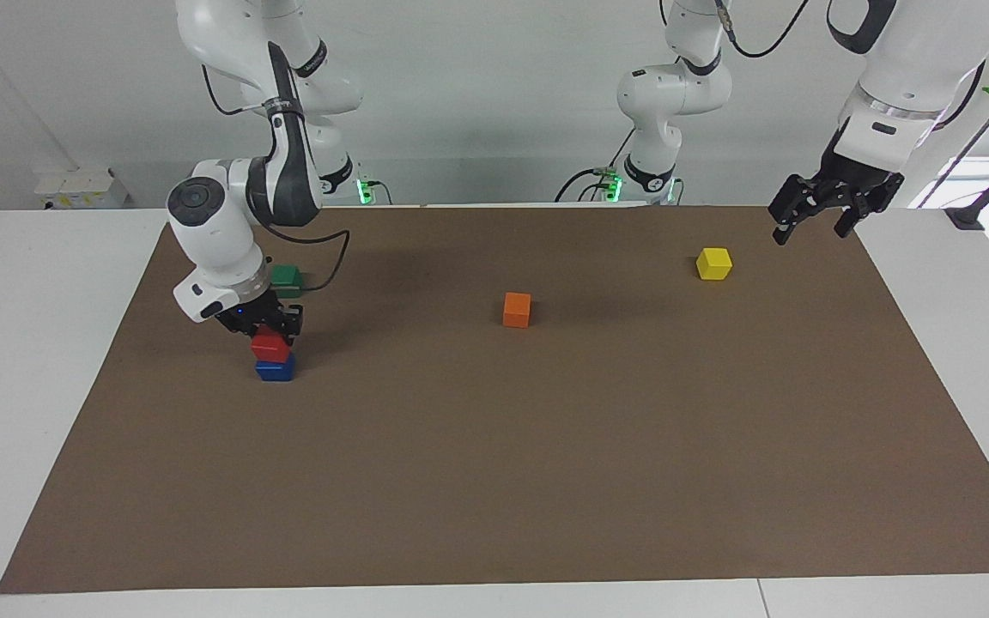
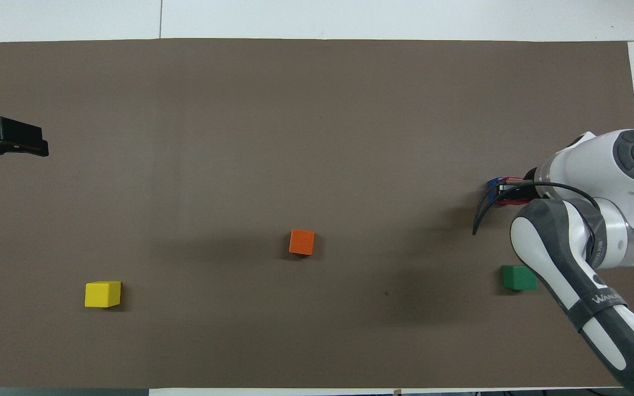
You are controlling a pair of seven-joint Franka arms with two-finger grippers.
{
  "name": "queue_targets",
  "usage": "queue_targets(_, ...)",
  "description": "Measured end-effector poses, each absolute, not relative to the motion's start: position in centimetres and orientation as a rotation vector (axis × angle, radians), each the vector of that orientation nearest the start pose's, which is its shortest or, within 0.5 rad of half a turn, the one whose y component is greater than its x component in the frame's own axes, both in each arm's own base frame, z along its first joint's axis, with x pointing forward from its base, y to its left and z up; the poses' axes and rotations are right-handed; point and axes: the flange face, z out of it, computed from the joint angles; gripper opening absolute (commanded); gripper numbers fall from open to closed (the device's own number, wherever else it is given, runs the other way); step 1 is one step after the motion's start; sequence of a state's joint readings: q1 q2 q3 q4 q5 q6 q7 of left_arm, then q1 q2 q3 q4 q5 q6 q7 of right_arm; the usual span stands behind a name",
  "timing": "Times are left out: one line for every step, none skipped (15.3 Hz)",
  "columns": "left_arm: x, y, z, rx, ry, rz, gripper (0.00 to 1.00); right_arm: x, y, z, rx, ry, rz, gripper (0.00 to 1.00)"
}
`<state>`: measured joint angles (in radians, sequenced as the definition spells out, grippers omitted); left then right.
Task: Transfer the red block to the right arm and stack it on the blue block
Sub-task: 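Open the right gripper and lift it away from the stack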
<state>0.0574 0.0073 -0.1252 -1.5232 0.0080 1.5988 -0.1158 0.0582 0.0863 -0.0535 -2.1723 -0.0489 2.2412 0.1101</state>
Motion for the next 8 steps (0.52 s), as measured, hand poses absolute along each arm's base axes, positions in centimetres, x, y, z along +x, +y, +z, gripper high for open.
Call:
queue_targets(55.9,-3.7,64.5,-3.138,-0.075,-0.102,1.00,54.4,0.1,35.2,-3.183,0.119,0.025,0.00)
queue_targets(55.8,-3.7,64.5,-3.139,-0.075,-0.090,1.00,54.4,0.1,35.2,-3.183,0.119,0.024,0.00)
queue_targets(55.6,-3.7,64.4,-3.140,-0.075,-0.068,1.00,54.4,0.1,35.2,-3.183,0.119,0.024,0.00)
queue_targets(55.4,-3.8,64.3,-3.141,-0.073,-0.042,1.00,54.4,0.1,35.2,-3.183,0.121,0.024,0.00)
queue_targets(55.2,-3.9,64.2,-3.141,-0.071,-0.014,1.00,54.4,0.0,35.2,-3.183,0.122,0.025,0.00)
queue_targets(54.9,-4.0,64.1,-3.140,-0.068,0.012,1.00,54.4,0.0,35.2,-3.183,0.123,0.025,0.00)
queue_targets(54.7,-4.0,64.1,-3.139,-0.066,0.026,1.00,54.4,0.0,35.2,-3.183,0.123,0.022,0.00)
queue_targets(54.5,-4.1,64.1,-3.138,-0.064,0.038,1.00,54.4,-0.1,35.1,-3.182,0.125,0.014,0.00)
